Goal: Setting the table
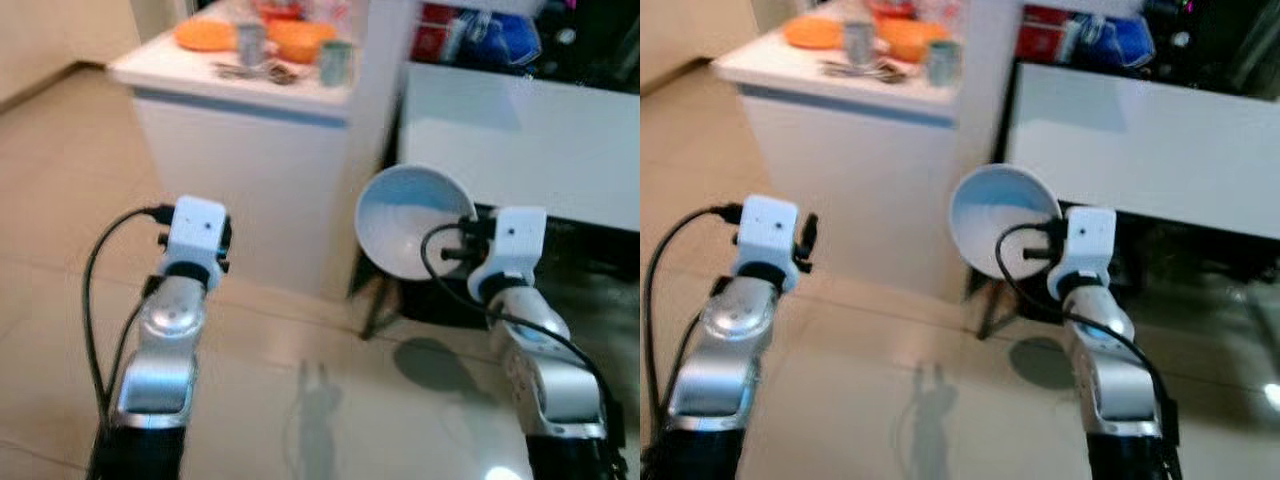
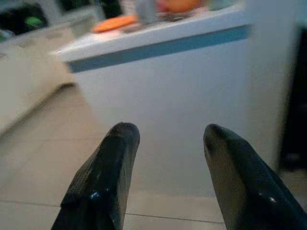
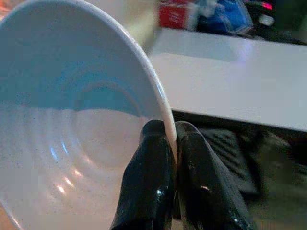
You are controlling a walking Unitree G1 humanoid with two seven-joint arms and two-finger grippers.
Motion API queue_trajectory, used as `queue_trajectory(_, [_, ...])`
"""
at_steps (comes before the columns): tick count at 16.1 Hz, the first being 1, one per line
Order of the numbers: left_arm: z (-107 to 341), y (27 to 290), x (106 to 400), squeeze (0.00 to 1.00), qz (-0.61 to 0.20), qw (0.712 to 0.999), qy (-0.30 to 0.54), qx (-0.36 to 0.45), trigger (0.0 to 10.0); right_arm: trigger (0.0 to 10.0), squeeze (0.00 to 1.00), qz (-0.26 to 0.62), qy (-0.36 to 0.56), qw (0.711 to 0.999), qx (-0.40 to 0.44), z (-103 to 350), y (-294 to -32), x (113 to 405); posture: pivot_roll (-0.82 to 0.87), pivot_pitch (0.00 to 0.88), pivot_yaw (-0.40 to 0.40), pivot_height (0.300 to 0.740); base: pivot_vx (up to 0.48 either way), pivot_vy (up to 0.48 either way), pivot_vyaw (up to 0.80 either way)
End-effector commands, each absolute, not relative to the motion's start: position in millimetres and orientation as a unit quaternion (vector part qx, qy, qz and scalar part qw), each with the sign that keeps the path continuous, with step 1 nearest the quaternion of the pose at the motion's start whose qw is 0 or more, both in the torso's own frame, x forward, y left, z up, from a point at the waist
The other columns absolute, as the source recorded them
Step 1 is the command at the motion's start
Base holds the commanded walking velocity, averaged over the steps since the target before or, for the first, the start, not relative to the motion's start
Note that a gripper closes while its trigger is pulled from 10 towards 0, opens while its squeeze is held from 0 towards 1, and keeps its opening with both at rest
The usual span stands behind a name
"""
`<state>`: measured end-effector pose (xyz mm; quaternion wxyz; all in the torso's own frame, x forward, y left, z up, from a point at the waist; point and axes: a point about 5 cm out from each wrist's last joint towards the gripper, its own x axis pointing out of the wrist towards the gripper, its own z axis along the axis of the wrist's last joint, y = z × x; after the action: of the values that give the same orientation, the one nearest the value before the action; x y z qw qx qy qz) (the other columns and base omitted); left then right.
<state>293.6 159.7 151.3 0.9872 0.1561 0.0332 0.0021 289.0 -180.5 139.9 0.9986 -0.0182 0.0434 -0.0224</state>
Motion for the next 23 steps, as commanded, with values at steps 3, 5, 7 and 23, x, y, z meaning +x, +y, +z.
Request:
queue_trajectory(3, [154, 156, 296, 0.00, -0.003, 0.987, 0.026, 0.157, 10.0, 10.0, 0.00, -0.034, 0.019, 0.999, -0.017, 149, -183, 288, 0.03, 0.000, -0.037, 0.740, 0.000, -0.480, 0.00])
queue_trajectory(5, [154, 154, 299, 0.00, -0.001, 0.988, 0.024, 0.155, 10.0, 10.0, 0.00, -0.036, 0.016, 0.999, -0.021, 149, -186, 288, 0.04, 0.000, -0.032, 0.740, 0.000, -0.480, 0.00])
queue_trajectory(7, [157, 153, 299, 0.00, -0.002, 0.987, 0.019, 0.157, 10.0, 10.0, 0.00, -0.045, 0.009, 0.999, -0.007, 151, -189, 289, 0.04, 0.000, -0.035, 0.740, 0.000, -0.480, 0.00])
queue_trajectory(23, [166, 147, 309, 0.00, 0.006, 0.990, -0.007, 0.144, 10.0, 10.0, 0.00, -0.070, -0.034, 0.996, 0.047, 165, -195, 282, 0.01, 0.000, -0.012, 0.740, 0.000, -0.480, 0.00])
